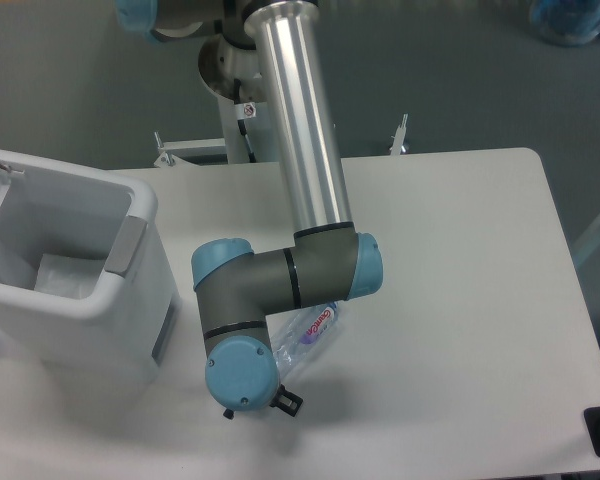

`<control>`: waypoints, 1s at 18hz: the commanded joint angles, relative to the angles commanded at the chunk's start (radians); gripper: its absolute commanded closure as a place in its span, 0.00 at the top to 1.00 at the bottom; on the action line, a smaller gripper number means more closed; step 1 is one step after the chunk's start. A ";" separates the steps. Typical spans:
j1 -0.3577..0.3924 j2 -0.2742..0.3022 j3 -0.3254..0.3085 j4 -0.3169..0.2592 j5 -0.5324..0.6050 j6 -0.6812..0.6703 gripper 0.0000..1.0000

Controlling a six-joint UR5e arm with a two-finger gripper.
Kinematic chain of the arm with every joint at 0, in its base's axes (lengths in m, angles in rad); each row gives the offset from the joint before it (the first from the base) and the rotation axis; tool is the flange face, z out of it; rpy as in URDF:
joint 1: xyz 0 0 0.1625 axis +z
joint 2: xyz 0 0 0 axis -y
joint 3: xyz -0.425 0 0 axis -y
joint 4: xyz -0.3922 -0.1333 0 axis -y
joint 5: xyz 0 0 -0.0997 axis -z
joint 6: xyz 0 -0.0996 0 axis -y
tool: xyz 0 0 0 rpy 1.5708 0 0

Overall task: Place the trash in the trash can
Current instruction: 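Close the gripper around the bottle's cap end, then lift the bottle and carry it over the trash bin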

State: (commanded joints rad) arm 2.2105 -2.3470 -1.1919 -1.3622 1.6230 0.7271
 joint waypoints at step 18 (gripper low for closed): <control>0.081 0.196 0.077 0.132 -0.221 -0.043 0.58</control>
State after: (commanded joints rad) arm 2.2917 -2.1508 -1.1153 -1.2304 1.4024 0.6844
